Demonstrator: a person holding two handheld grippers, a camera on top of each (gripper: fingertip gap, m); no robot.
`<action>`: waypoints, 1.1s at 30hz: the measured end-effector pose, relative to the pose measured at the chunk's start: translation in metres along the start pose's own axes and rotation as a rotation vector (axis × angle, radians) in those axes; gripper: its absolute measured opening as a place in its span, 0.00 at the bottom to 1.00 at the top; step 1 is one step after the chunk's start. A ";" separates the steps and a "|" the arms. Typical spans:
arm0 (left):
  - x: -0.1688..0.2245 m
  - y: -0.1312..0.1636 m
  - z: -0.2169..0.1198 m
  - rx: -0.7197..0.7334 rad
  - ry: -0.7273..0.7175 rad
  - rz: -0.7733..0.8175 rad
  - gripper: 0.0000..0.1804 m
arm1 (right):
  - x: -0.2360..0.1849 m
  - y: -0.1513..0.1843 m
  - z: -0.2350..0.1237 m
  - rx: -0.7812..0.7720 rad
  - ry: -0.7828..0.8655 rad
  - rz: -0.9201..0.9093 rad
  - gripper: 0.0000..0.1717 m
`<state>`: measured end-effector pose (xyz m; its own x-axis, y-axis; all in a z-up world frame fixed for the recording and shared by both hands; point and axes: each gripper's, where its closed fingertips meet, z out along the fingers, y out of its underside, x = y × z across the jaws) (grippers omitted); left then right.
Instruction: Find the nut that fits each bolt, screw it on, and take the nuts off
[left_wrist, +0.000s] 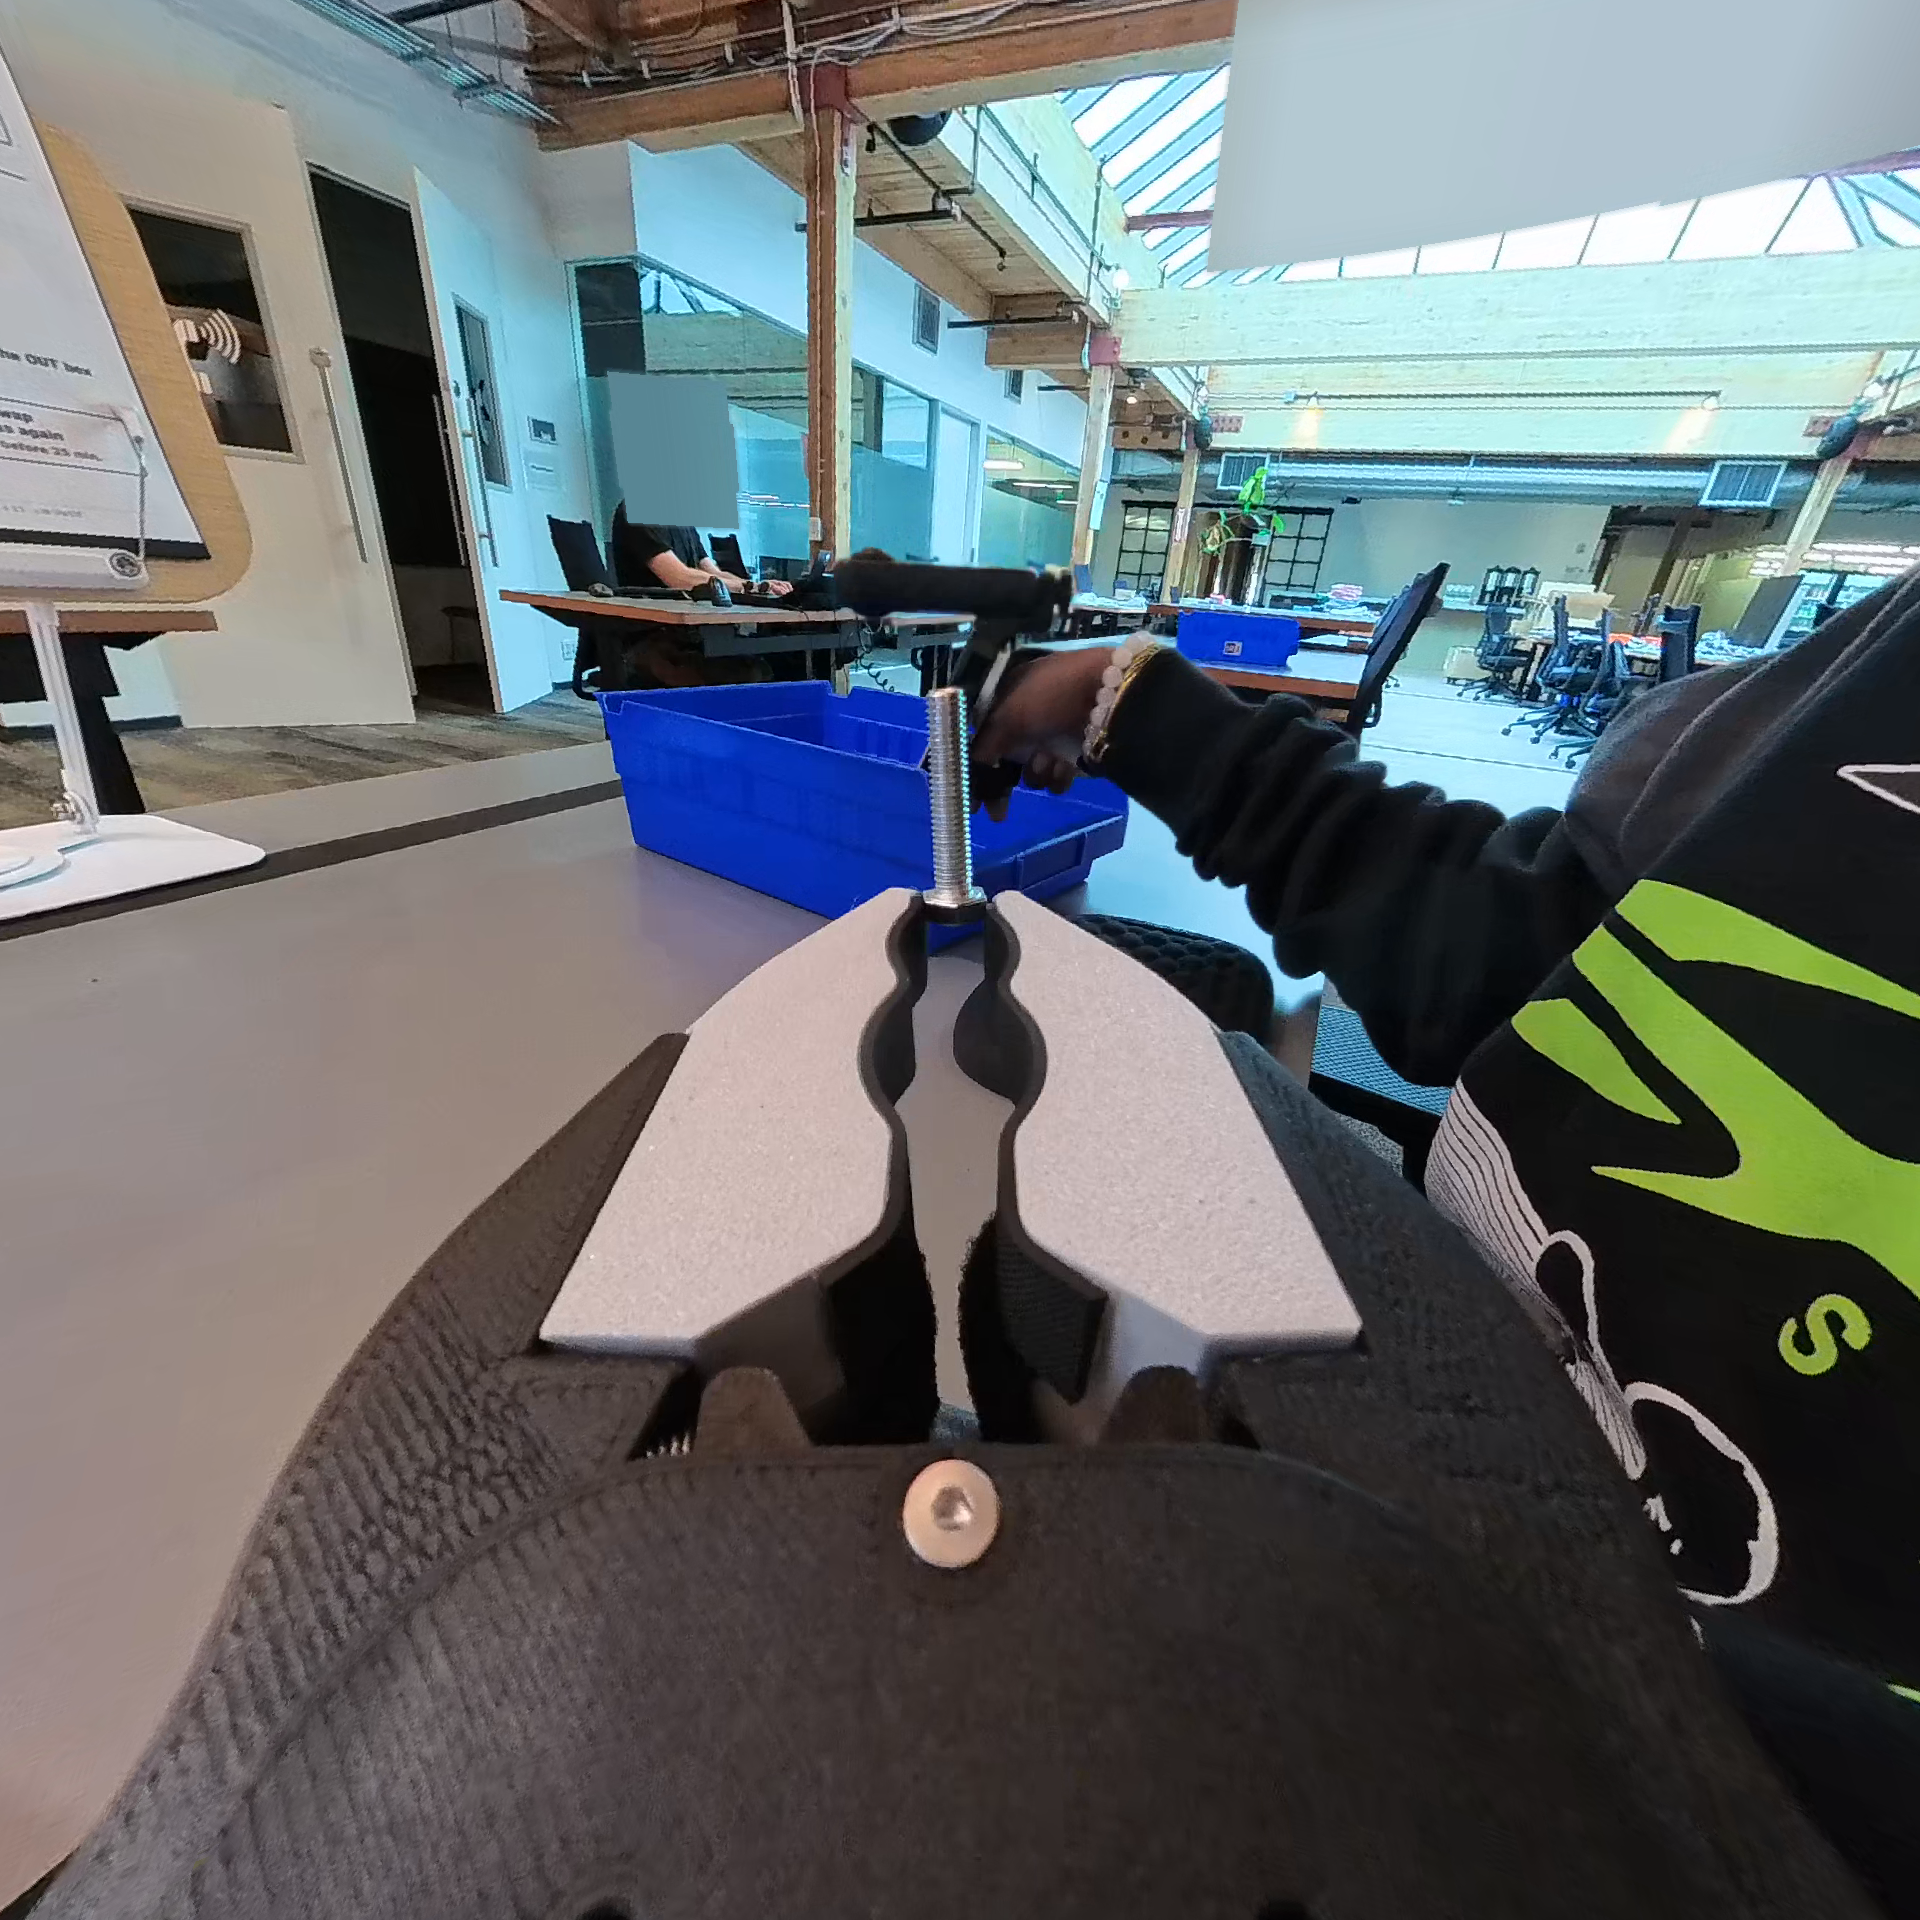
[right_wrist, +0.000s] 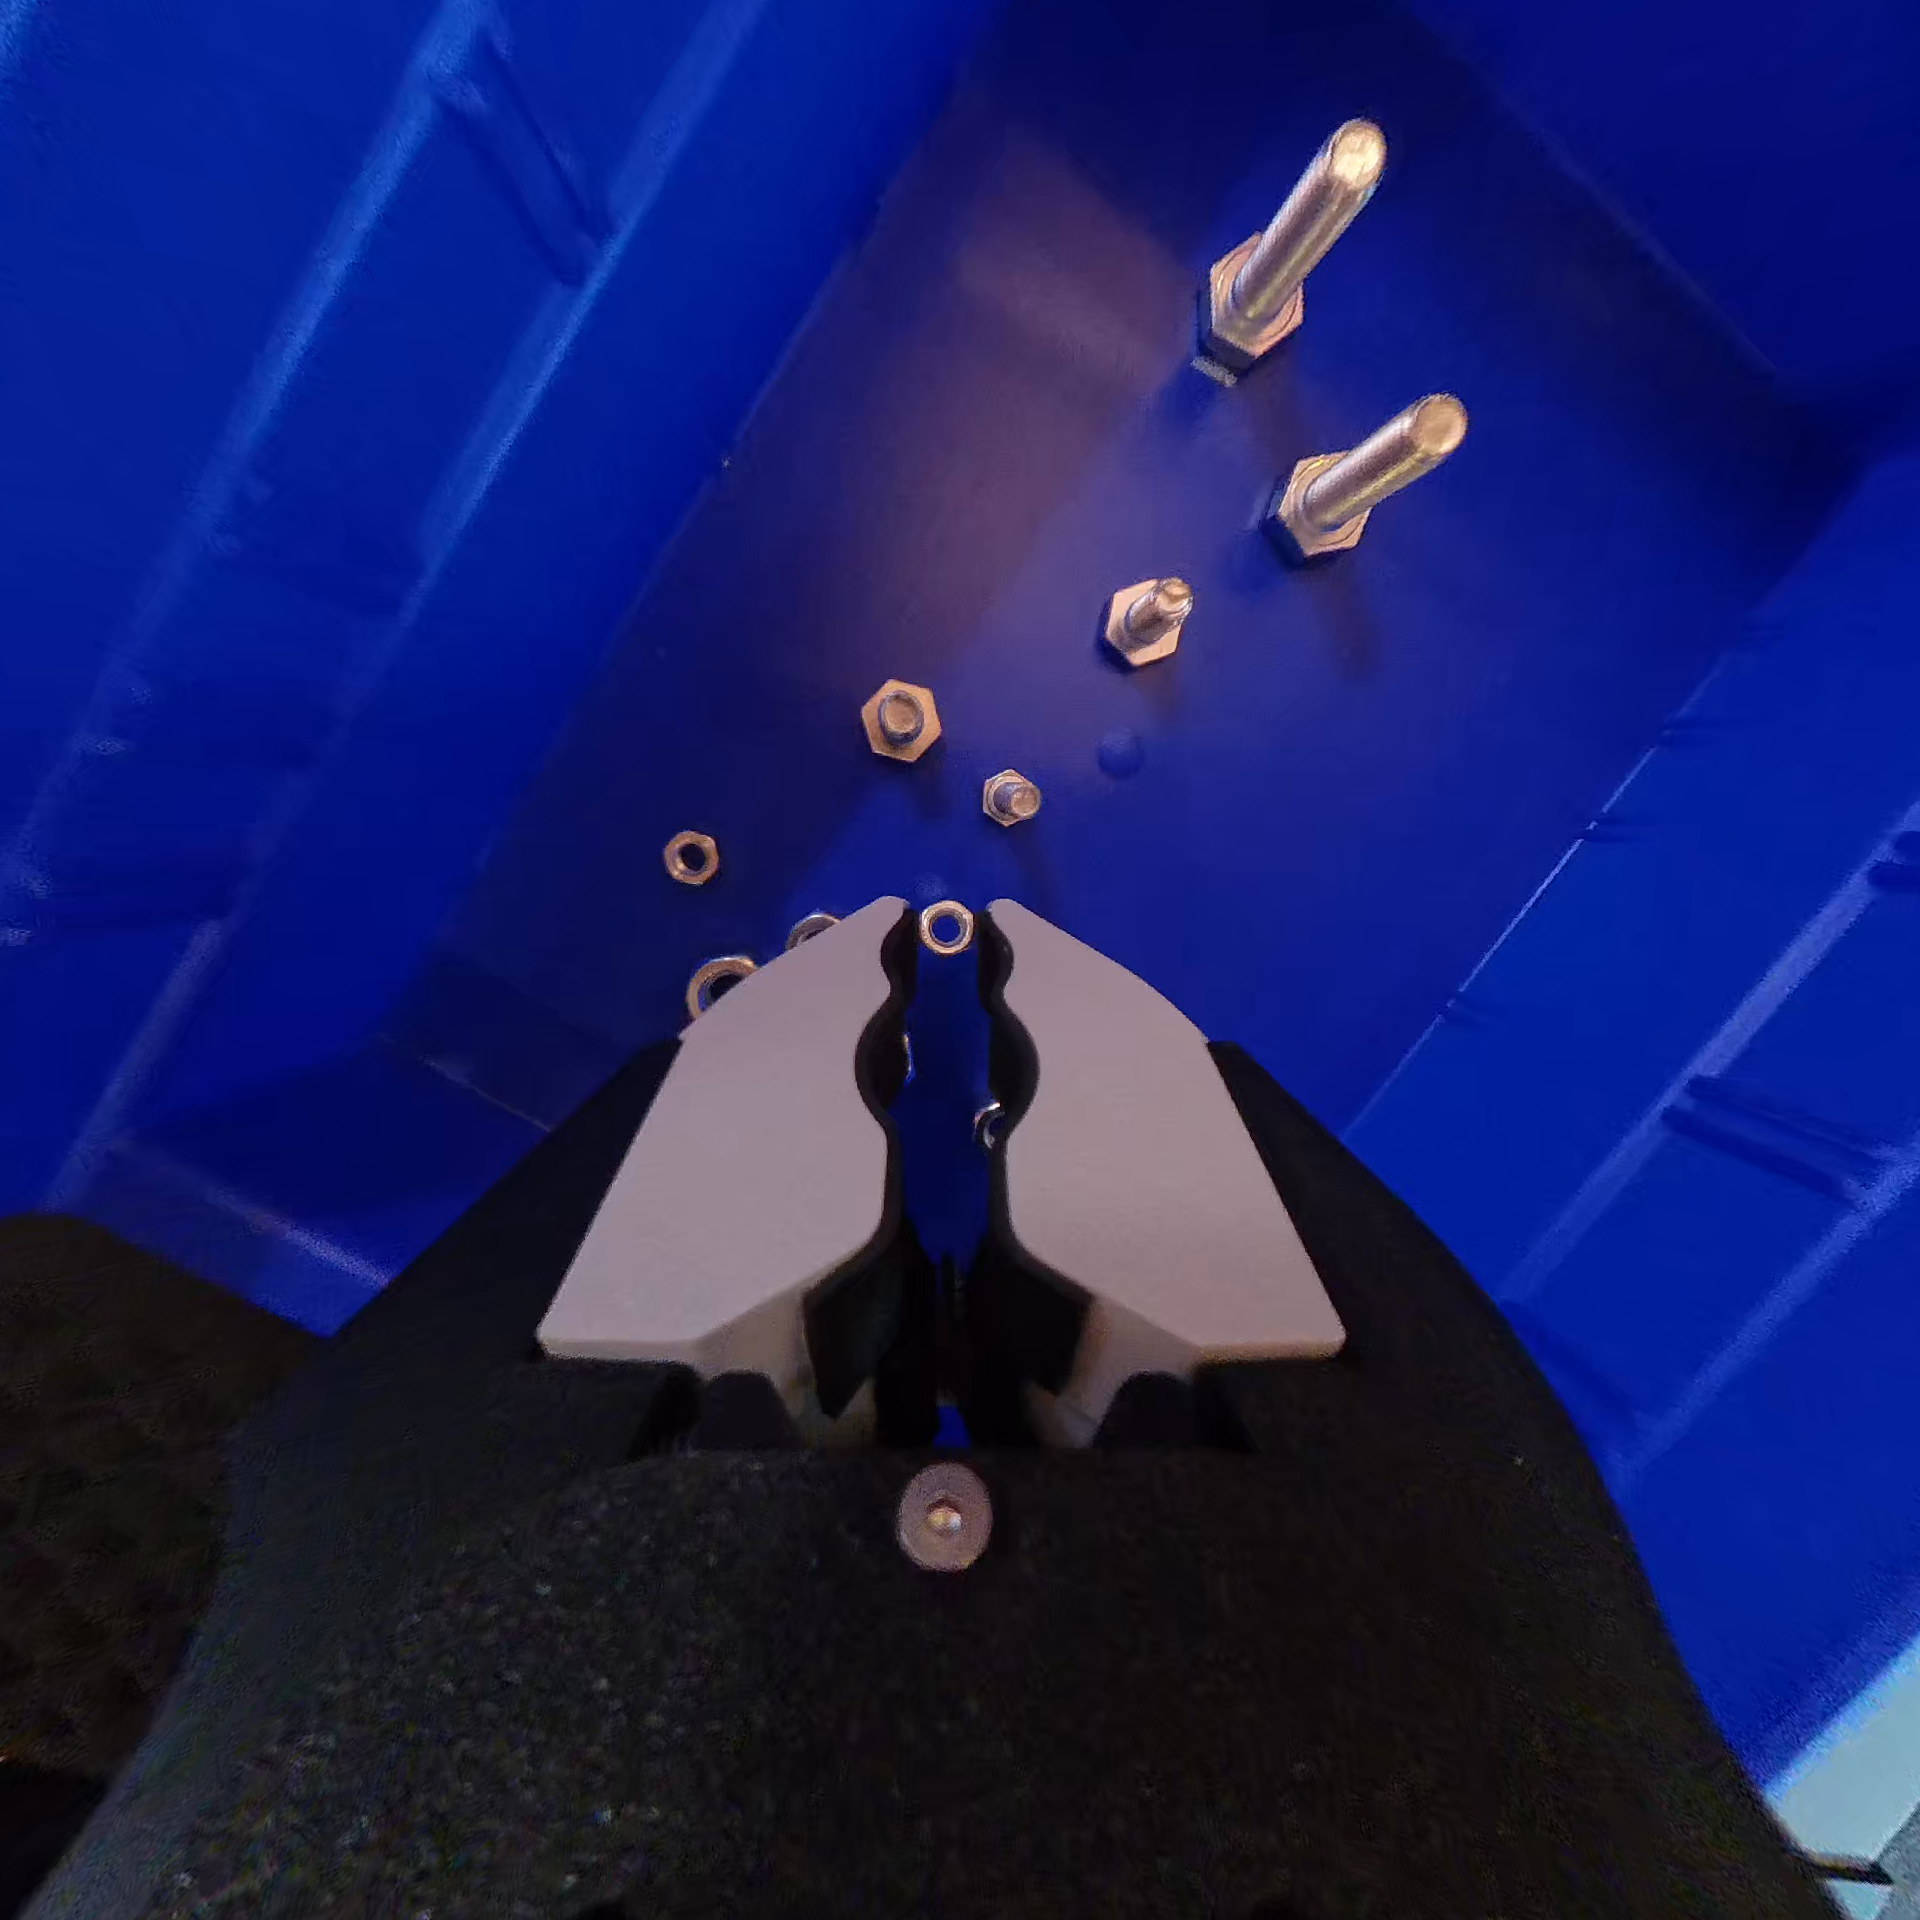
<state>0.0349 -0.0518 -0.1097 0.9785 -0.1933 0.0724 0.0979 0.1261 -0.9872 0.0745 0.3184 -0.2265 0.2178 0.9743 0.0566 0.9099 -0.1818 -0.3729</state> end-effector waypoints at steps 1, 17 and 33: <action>0.000 0.000 0.000 0.000 0.000 -0.001 0.05 | 0.000 0.001 0.003 -0.010 -0.008 0.003 0.06; -0.003 0.003 0.002 -0.019 -0.009 -0.016 0.05 | -0.087 -0.079 -0.116 0.651 -0.006 -0.208 0.10; 0.000 0.004 0.004 -0.031 -0.006 0.008 0.05 | -0.381 -0.029 -0.168 0.773 -0.957 -0.738 0.10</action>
<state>0.0360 -0.0478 -0.1132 0.9803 -0.1865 0.0653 0.0846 0.0976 -0.9916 0.0248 -0.0701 -0.0819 -0.8110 0.5817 -0.0624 0.2237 0.2097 -0.9518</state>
